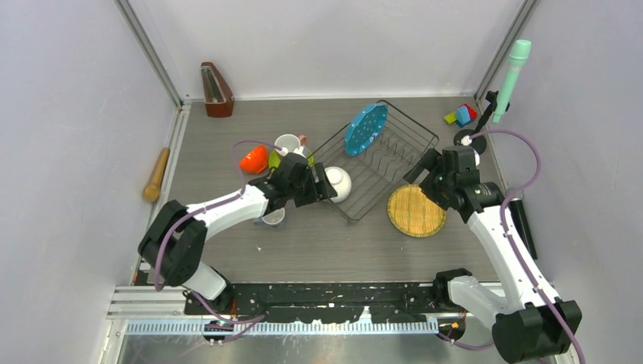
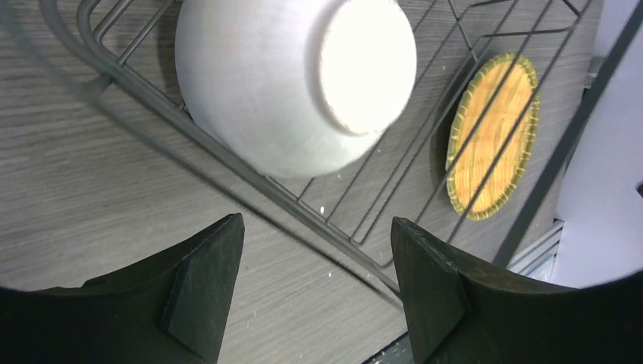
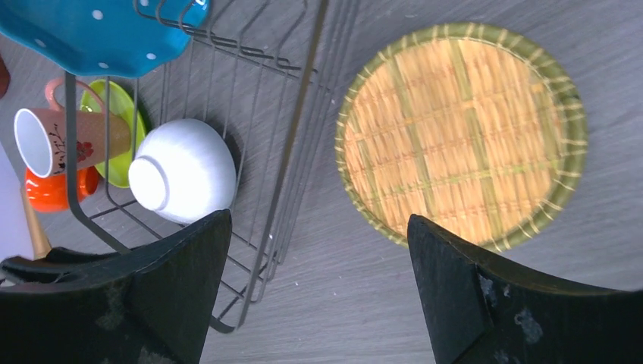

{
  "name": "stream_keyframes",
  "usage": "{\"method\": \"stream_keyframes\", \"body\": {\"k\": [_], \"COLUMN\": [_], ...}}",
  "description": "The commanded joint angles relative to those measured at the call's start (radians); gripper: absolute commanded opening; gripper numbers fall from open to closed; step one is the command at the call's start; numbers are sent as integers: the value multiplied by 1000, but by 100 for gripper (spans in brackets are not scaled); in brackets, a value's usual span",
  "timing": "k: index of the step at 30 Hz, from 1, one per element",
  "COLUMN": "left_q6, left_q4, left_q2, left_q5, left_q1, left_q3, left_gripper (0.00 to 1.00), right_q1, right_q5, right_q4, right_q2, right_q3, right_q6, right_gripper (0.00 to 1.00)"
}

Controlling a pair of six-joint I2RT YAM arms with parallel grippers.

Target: Load the mixed dishes into the dish rack

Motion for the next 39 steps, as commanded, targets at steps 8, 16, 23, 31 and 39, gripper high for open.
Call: {"method": "stream_keyframes", "body": {"k": [8,16,23,31,39], "left_q6": [3,29,85,163,217], "left_q4": [166,194,177,117,-11], "left_q2": [131,216,262,224,89], "left_q5": [-59,-37,-49,-39,6], "left_q1": [8,69,117,126,126], "left_q3": [80,143,208,259,252], "left_gripper": [70,69,69,74,87], "right_q1": [-6,-6,-7,-7,-9], "right_q5": [69,142,225,126,89], "right_q4": [-219,-248,-236,-83,54], "right_q2": [-99,-87,27,102,-2], "right_q3": [-78,-155,-162,-263,-433], "right_q6": [67,150,173,241,432], "right_gripper": [92,93,99,97,99]}}
